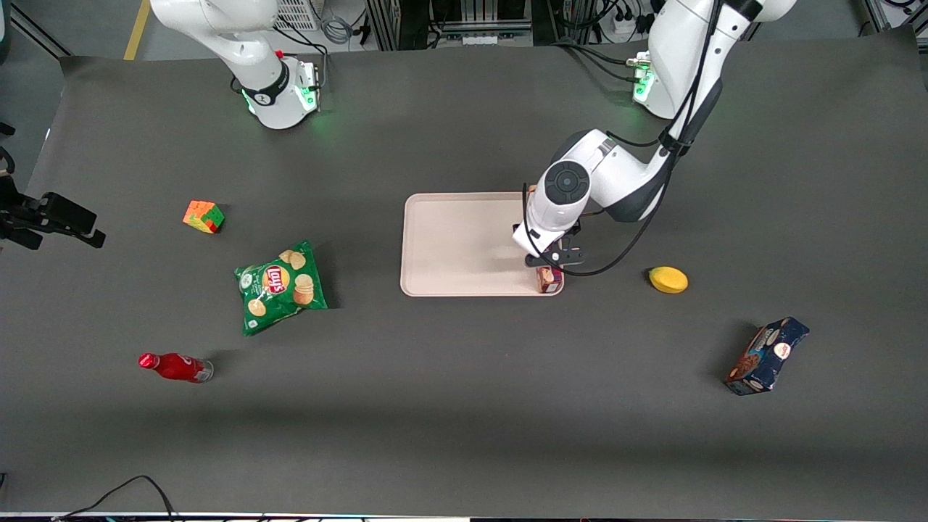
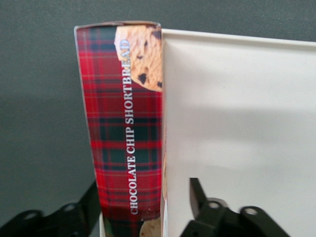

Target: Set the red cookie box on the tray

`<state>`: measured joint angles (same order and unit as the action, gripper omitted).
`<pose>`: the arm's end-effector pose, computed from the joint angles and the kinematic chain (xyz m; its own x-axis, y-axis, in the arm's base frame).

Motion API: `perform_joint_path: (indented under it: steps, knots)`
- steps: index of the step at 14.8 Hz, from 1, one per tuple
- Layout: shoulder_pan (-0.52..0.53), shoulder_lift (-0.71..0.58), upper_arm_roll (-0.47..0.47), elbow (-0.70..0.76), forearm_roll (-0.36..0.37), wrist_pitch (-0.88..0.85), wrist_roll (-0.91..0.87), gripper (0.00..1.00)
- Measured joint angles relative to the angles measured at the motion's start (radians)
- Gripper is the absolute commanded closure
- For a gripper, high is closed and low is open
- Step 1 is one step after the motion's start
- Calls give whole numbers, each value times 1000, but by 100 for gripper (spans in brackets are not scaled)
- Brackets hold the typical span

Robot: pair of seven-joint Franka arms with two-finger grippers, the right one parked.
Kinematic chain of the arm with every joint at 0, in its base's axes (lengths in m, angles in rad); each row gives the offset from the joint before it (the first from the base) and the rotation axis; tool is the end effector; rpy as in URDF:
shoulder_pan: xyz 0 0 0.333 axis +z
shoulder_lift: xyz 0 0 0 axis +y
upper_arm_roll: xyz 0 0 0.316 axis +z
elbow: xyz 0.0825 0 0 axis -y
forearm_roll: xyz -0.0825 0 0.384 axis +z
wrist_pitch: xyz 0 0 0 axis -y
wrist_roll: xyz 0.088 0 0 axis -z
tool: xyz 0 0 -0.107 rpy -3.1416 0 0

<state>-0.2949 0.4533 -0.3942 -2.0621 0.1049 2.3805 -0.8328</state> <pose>0.4505 -0.3675 0.2195 0.9861 0.0906 -0.1392 0.0917 -0.9958 0.0019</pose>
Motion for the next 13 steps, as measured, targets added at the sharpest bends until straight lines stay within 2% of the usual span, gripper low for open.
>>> perform_joint_path:
  steps: [5,9,13]
  knots:
    - [3,-16,3,36,0,-26,-7,0]
    - [23,-84,24,178,-30,-260,9,0]
    - [52,-184,153,265,-124,-422,255,0]
